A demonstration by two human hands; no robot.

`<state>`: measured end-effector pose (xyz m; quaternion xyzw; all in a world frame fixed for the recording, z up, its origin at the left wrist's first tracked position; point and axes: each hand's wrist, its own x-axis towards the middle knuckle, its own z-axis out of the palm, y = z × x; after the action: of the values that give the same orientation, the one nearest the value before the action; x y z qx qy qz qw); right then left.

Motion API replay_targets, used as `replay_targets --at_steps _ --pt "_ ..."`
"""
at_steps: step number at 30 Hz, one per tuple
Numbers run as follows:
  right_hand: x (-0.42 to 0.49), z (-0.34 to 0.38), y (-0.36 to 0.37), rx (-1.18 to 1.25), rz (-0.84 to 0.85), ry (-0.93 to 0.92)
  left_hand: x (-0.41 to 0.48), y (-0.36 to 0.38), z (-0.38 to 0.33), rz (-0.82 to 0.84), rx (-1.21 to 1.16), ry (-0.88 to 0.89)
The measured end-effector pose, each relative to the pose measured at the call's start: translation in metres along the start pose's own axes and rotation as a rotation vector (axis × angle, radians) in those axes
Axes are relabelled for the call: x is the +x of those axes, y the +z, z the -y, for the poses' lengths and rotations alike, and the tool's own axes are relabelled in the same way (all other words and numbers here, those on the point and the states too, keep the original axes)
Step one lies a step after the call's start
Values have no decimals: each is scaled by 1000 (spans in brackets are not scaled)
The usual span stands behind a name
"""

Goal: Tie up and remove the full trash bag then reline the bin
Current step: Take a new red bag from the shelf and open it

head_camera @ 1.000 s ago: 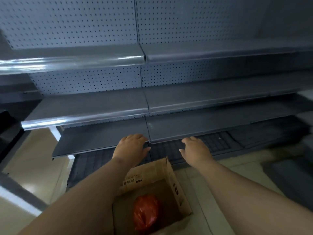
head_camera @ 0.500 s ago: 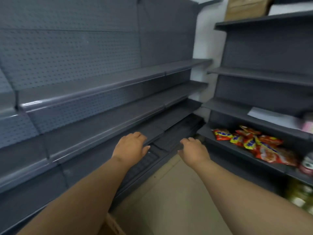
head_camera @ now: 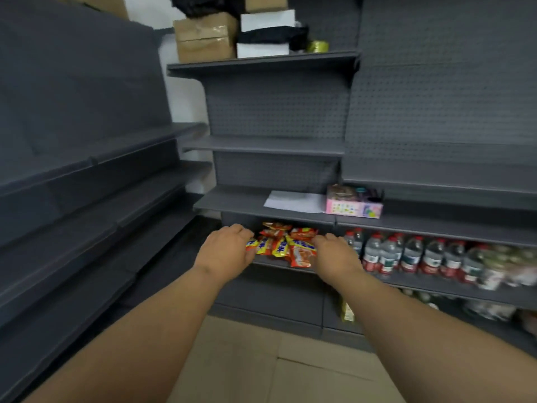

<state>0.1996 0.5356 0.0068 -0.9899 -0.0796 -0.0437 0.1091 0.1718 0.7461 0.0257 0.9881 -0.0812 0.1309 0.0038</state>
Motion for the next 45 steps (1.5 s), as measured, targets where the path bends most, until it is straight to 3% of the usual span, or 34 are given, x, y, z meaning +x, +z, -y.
replay_targets --at_steps 13,24,33,45 --pt "-44 -268 -70 -52 -144 637 160 34 -284 -20 -130 595" --pt "-75 -433 -111 -75 -289 1070 252 60 -505 -47 -301 1036" --pt "-57 -518 -144 -146 -398 1236 326 66 -624 -70 -370 1223" --pt "-28 -637 -162 -148 -400 1249 392 84 -740 -42 -398 1240"
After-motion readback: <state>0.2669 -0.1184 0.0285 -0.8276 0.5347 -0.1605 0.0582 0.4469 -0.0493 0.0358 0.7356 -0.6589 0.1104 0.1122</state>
